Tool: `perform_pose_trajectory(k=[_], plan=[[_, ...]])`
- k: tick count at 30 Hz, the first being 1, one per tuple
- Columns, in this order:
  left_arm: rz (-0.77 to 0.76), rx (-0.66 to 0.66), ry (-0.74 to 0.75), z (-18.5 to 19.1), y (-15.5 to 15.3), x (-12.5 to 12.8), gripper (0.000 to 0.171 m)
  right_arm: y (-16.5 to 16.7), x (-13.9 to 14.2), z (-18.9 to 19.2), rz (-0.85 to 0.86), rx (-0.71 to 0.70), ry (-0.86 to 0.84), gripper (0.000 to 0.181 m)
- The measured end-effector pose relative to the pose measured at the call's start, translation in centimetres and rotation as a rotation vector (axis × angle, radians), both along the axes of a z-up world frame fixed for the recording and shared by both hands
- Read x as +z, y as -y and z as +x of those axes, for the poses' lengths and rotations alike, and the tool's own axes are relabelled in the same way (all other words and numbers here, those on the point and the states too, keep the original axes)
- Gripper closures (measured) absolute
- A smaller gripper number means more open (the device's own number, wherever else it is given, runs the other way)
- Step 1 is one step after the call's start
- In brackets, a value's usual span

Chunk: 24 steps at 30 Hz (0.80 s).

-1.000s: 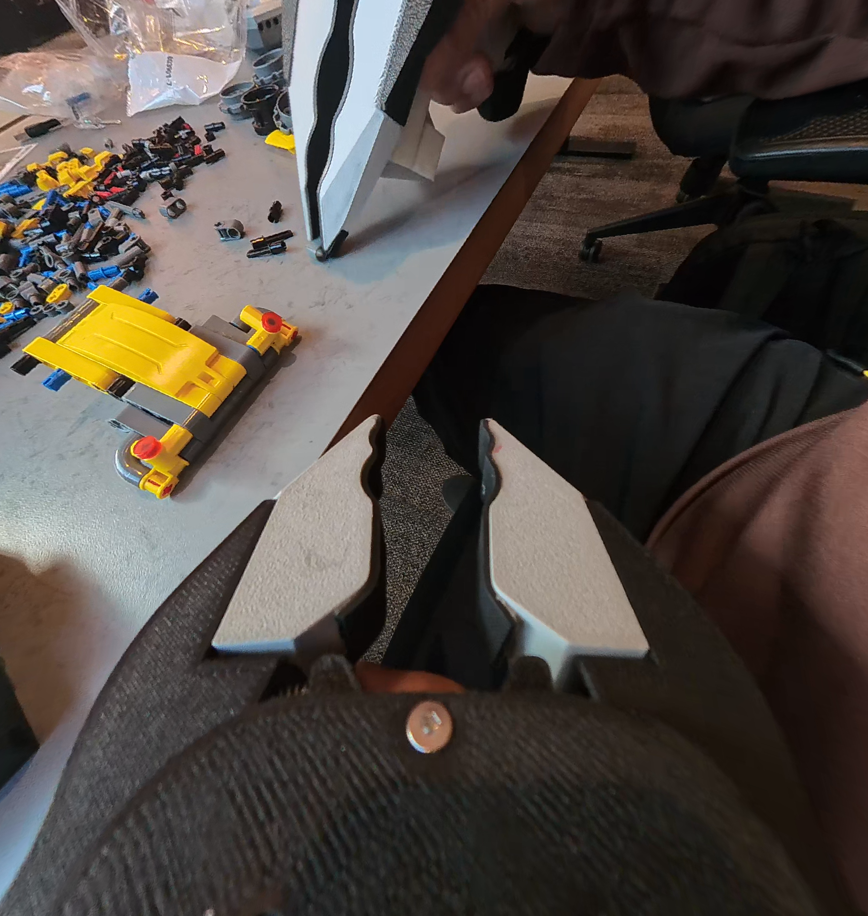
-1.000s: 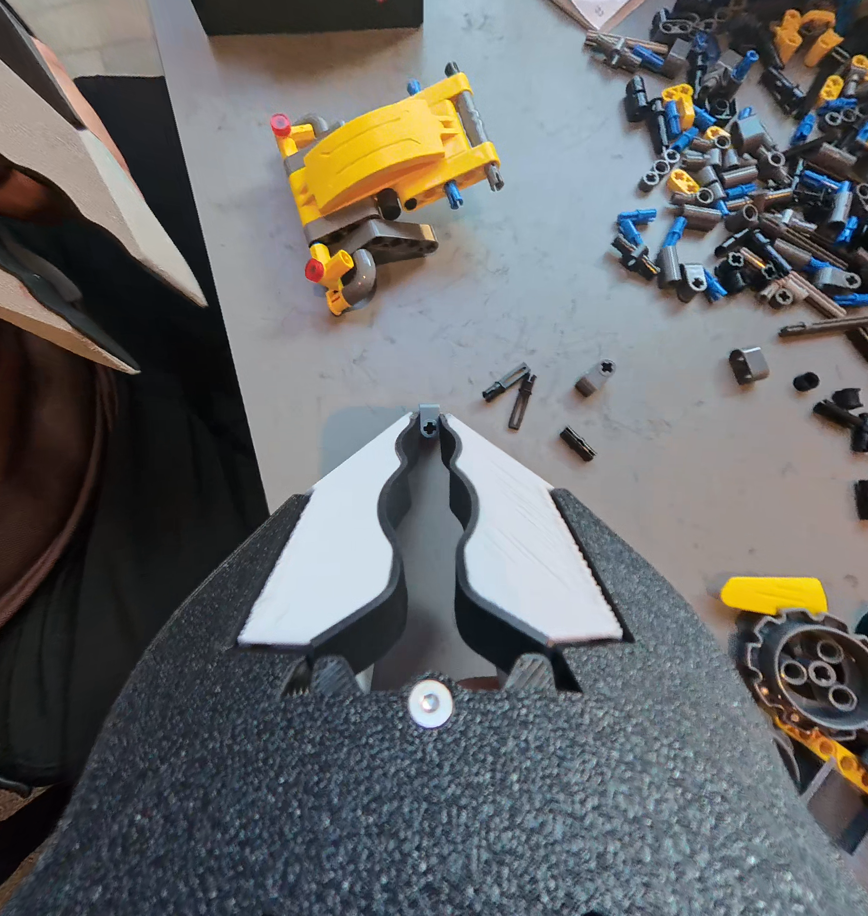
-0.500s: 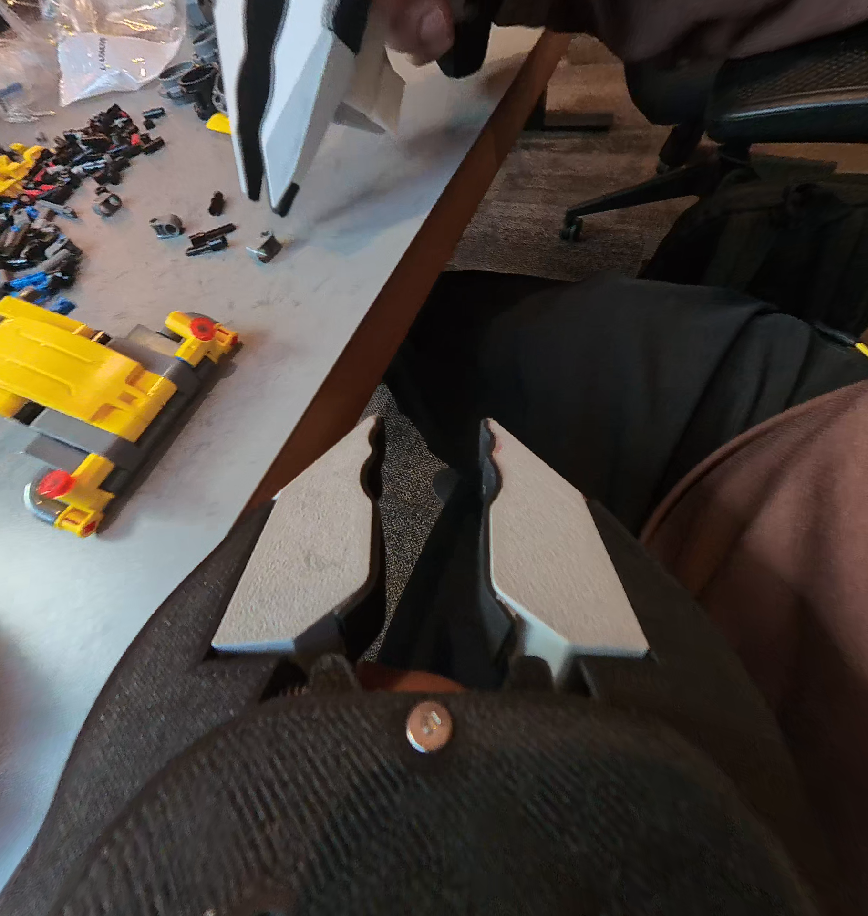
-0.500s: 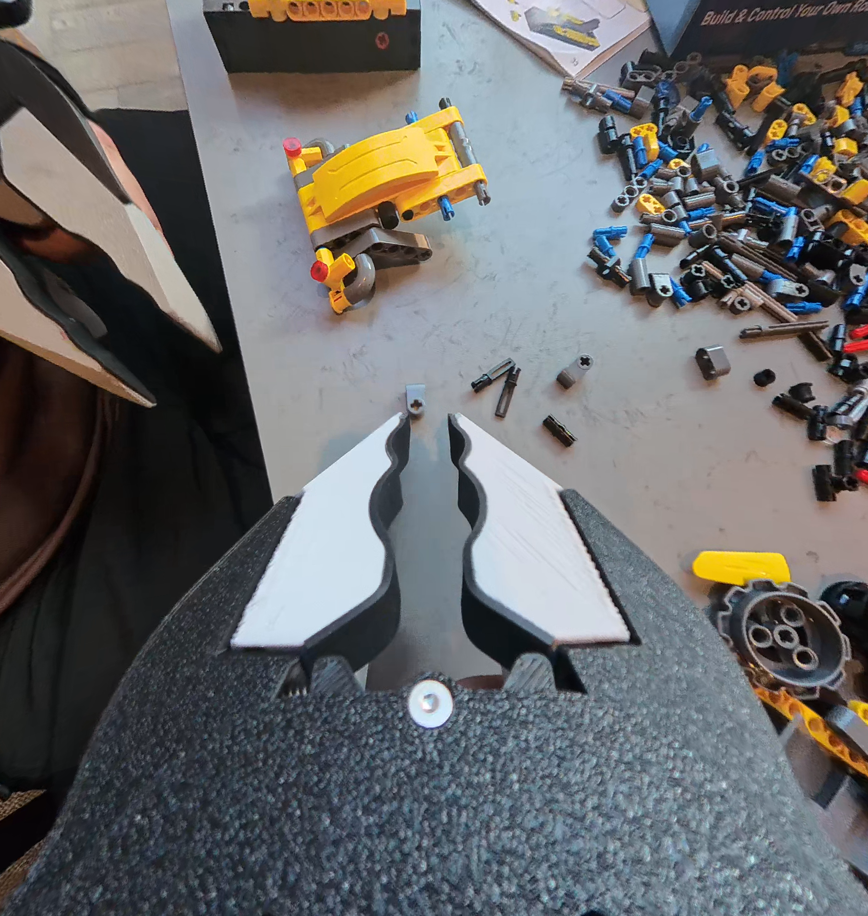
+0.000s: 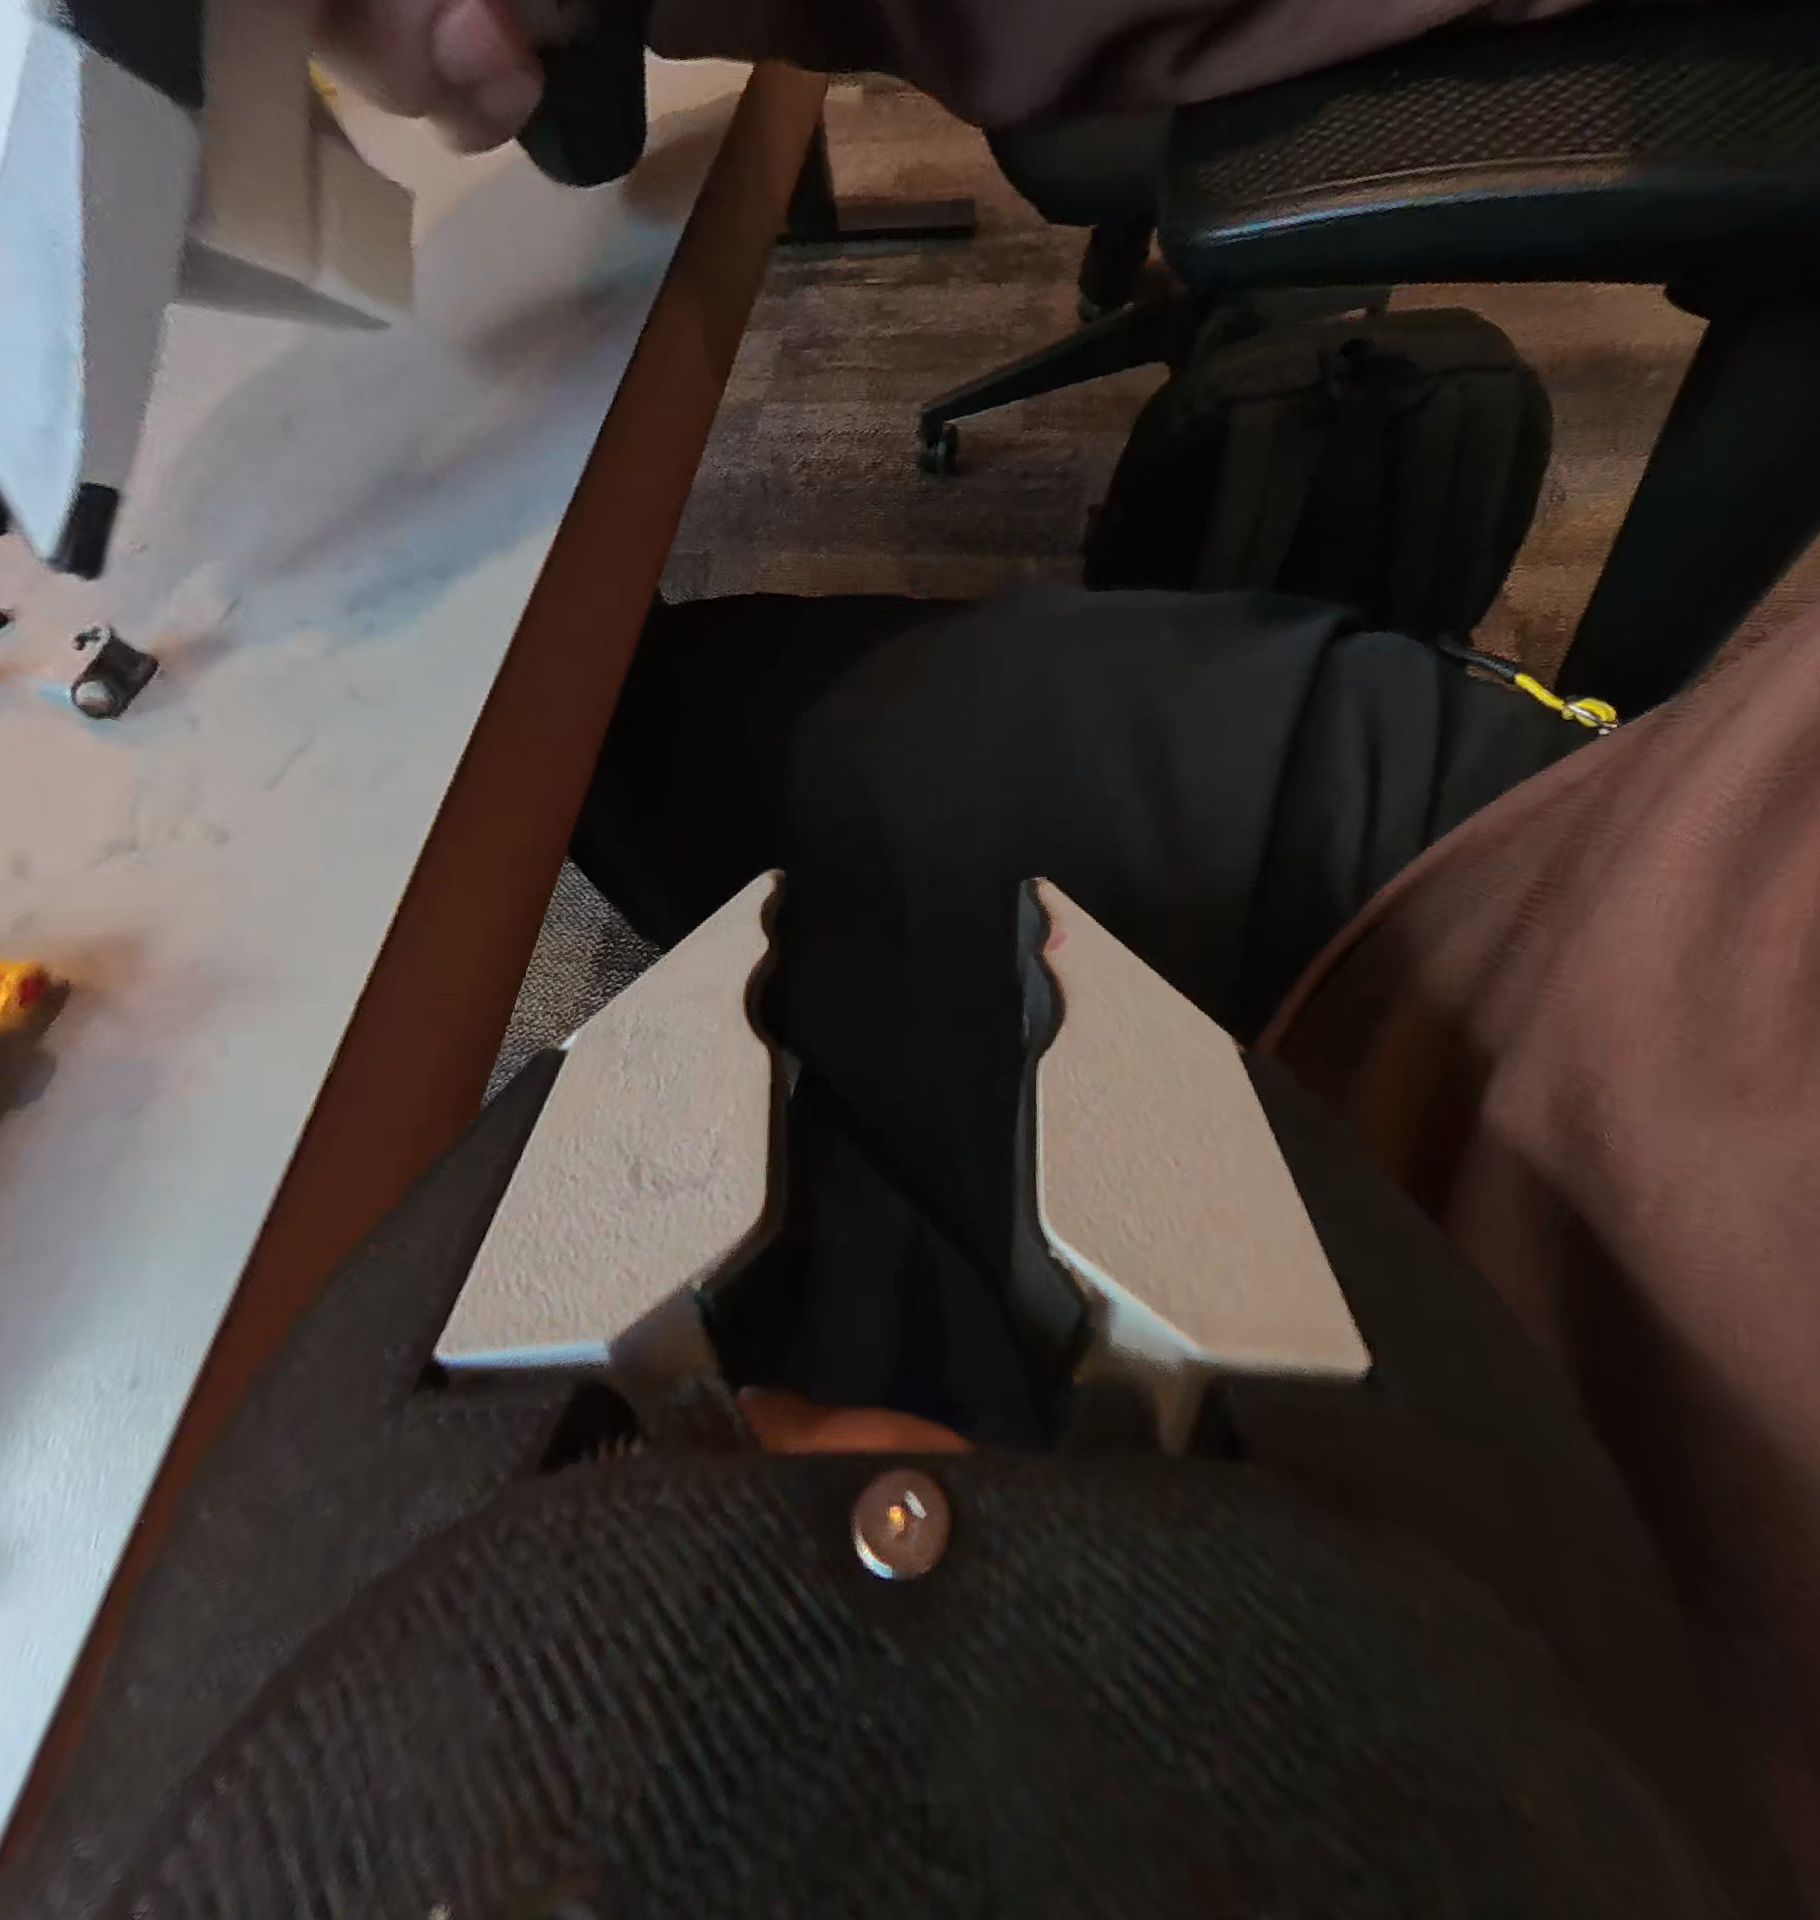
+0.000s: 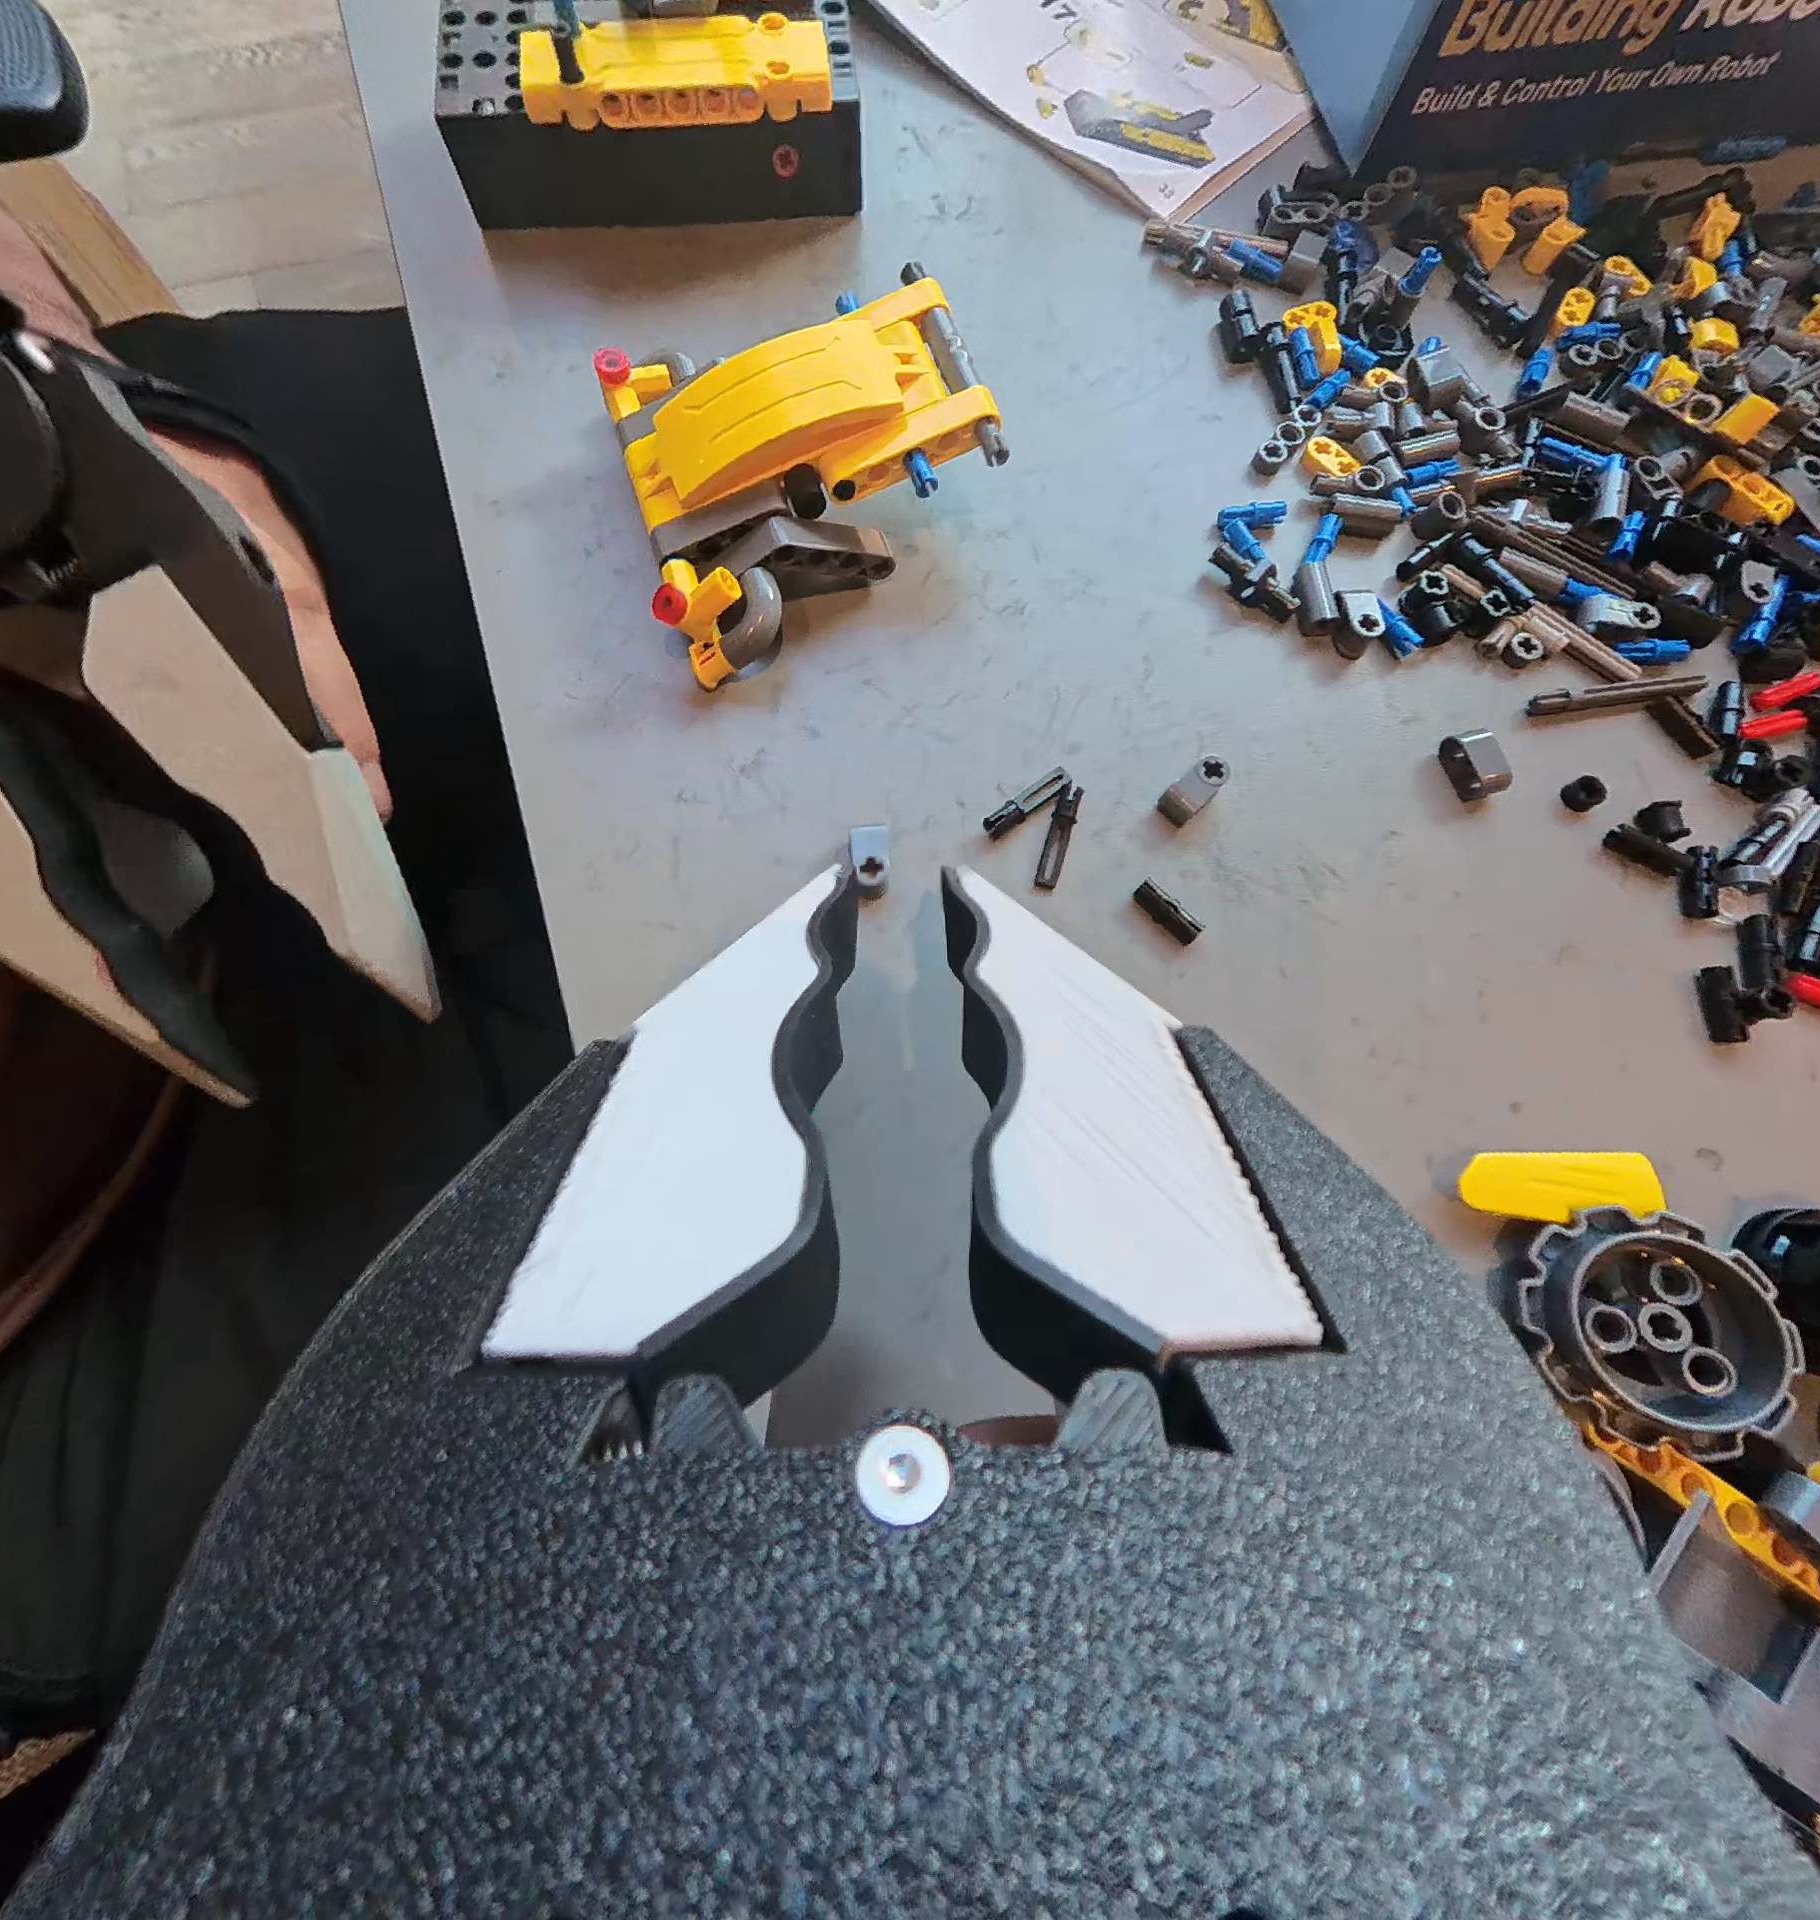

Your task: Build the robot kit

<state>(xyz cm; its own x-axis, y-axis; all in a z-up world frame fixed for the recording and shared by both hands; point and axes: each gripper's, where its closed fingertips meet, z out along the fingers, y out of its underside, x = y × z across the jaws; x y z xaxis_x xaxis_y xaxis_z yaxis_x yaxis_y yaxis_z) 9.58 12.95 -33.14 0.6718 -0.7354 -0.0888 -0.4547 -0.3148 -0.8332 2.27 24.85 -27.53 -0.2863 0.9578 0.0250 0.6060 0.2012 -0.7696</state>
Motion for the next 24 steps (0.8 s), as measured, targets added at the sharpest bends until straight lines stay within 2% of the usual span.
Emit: perform_pose_trajectory(k=[4, 9, 18, 24], plan=[[-0.045, -0.038, 0.014, 0.6, 0.4, -0.5, 0.131, -0.5, 0.1, -0.7, -0.016, -0.041, -0.021, 0.168], [-0.030, -0.084, -0.021, -0.1, 1.6, -0.7, 0.132, -0.9, -0.6, -1.2, -0.022, -0.045, 0.000, 0.170], [-0.037, -0.056, 0.009, -1.7, 1.2, -0.5, 0.133, -1.5, -0.7, -2.5, -0.063, -0.052, 0.008, 0.174], [-0.069, -0.010, -0.026, -2.4, 0.5, -1.6, 0.134, -1.7, -0.5, -2.7, -0.069, -0.059, -0.003, 0.176]])
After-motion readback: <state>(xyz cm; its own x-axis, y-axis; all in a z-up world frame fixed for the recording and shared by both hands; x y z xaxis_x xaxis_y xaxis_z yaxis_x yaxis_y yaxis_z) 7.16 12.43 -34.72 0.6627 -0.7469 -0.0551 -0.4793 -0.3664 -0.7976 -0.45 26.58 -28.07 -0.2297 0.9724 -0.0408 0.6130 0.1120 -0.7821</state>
